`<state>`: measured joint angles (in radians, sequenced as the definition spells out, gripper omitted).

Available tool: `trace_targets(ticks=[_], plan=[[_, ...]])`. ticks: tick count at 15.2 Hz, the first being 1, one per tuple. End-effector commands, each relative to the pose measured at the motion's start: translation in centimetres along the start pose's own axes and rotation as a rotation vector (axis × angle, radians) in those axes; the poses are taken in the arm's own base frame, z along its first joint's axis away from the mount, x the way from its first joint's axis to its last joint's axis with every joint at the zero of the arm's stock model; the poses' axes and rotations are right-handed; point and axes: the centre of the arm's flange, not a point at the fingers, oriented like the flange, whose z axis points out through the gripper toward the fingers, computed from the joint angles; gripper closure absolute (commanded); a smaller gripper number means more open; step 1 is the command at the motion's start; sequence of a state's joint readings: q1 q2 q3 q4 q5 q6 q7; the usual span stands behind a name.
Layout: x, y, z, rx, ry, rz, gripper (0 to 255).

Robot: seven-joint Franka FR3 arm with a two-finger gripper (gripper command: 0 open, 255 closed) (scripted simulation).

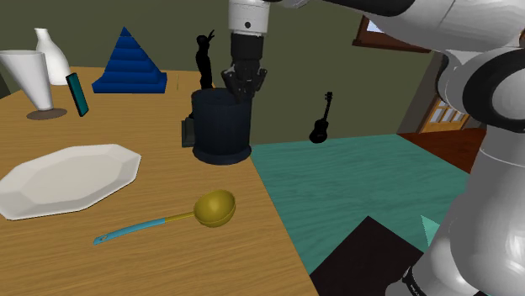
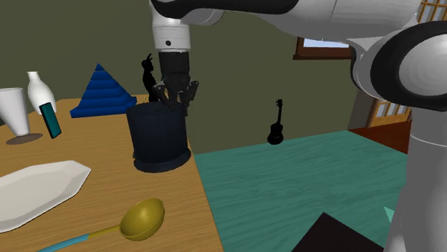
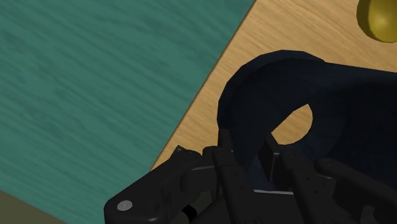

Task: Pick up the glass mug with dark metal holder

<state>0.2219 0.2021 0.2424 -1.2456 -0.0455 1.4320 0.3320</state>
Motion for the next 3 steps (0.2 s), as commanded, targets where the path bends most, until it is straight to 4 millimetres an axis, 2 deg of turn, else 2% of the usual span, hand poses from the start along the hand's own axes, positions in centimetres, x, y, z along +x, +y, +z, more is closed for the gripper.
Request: trace_targets(ticks=[1, 3], plan=[[-0.08, 0.02, -1.24, 0.001, 0.002, 0.000, 255], [-0.08, 0.03, -1.31, 0.001, 0.002, 0.000, 255]])
